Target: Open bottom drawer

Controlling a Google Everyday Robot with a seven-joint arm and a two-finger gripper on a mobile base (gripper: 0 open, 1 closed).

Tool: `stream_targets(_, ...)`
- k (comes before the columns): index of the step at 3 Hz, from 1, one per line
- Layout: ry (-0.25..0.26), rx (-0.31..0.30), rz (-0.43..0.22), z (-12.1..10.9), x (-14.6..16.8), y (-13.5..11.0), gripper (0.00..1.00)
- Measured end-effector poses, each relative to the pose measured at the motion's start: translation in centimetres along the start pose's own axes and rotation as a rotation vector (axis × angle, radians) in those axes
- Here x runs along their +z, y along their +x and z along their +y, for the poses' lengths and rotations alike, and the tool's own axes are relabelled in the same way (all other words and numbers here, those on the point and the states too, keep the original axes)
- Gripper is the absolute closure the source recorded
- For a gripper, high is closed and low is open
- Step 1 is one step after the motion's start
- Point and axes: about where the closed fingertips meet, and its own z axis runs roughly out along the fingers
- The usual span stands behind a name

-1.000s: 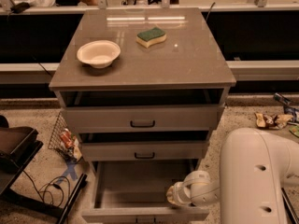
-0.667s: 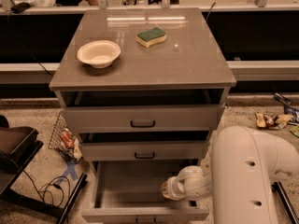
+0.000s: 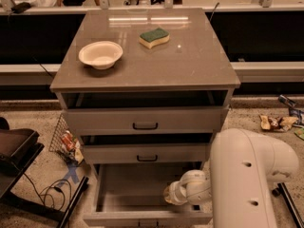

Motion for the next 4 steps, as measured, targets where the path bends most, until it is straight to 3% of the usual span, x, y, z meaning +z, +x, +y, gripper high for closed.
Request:
stream_targets(1,-0.071,0.052,-0.009,3.7,1.8,1.2,1.0)
stream_targets(2,-0.138,0.13,-0.003,8.3,1.3,3.0,1.0)
stream_targets(3,-0.145,0.137,-0.002,8.6,1.1,3.1,1.0)
stream_targets(4,-0.173,0.157,0.005,10.9,-1.0,3.2,1.0)
